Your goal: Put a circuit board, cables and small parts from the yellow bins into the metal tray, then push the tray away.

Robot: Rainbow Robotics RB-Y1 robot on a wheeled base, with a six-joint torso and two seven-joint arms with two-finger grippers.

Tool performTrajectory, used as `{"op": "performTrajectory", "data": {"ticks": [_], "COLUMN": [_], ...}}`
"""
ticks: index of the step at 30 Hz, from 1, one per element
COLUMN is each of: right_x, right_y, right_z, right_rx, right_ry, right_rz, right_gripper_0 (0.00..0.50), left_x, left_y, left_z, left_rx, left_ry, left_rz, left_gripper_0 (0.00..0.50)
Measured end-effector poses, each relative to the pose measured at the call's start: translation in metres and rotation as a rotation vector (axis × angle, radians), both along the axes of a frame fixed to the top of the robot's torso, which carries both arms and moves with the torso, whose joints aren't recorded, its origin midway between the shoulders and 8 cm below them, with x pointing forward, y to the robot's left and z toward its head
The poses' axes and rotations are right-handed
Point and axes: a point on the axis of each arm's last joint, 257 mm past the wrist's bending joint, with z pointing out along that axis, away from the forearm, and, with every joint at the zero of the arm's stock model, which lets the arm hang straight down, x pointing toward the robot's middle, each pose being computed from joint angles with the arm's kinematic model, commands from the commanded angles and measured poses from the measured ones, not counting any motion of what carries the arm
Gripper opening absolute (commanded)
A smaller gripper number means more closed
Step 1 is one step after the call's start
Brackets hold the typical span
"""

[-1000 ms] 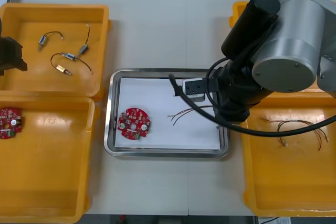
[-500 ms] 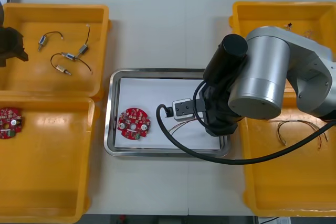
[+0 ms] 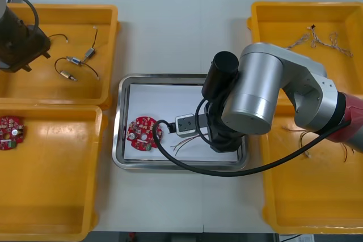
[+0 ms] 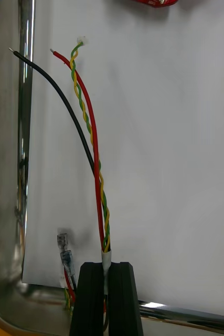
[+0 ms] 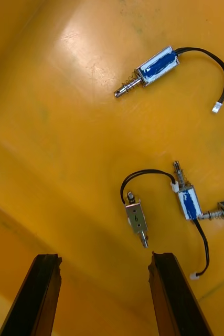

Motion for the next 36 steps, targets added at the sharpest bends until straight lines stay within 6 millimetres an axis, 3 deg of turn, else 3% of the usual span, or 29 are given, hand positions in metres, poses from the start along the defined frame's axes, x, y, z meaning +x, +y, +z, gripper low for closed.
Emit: {"op": "performTrajectory", "data": {"ticks": [10, 16, 17, 18, 19, 20, 22, 23, 24, 25, 36], "right_x": [-0.001, 0.003, 0.005, 0.006, 0.007, 0.008, 0.007, 0.007, 0.007, 0.007, 0.008], "right_y": [0.007, 0.001, -0.001, -0.002, -0.003, -0.004, -0.005, -0.004, -0.003, -0.002, 0.001], "right_z": [-0.014, -0.018, -0.018, -0.019, -0.019, -0.02, -0.021, -0.022, -0.021, -0.021, -0.02], "right_rx": [0.023, 0.01, 0.006, 0.003, 0.001, -0.001, 0.0, 0.002, 0.006, 0.011, 0.022], "right_ry": [-0.014, -0.037, -0.045, -0.052, -0.056, -0.058, -0.056, -0.055, -0.056, -0.058, -0.061], "right_rz": [0.017, 0.003, 0.0, -0.004, -0.006, -0.009, -0.011, -0.014, -0.014, -0.014, -0.011], "right_gripper_0": [0.0, 0.003, 0.022, 0.074, 0.157, 0.206, 0.37, 0.407, 0.477, 0.5, 0.5], "left_x": [0.032, 0.038, 0.038, 0.038, 0.038, 0.038, 0.038, 0.038, 0.037, 0.037, 0.036], "left_y": [-0.019, -0.027, -0.027, -0.027, -0.027, -0.027, -0.026, -0.026, -0.025, -0.024, -0.03], "left_z": [-0.017, -0.023, -0.024, -0.026, -0.027, -0.029, -0.032, -0.035, -0.037, -0.04, -0.051], "left_rx": [-0.038, -0.052, -0.056, -0.06, -0.062, -0.065, -0.07, -0.073, -0.073, -0.073, -0.071], "left_ry": [-0.023, -0.031, -0.029, -0.027, -0.026, -0.024, -0.018, -0.014, -0.01, -0.005, 0.013], "left_rz": [0.007, 0.008, 0.01, 0.014, 0.018, 0.021, 0.029, 0.032, 0.037, 0.04, 0.043], "left_gripper_0": [0.5, 0.5, 0.5, 0.5, 0.5, 0.5, 0.5, 0.5, 0.5, 0.5, 0.5]}}
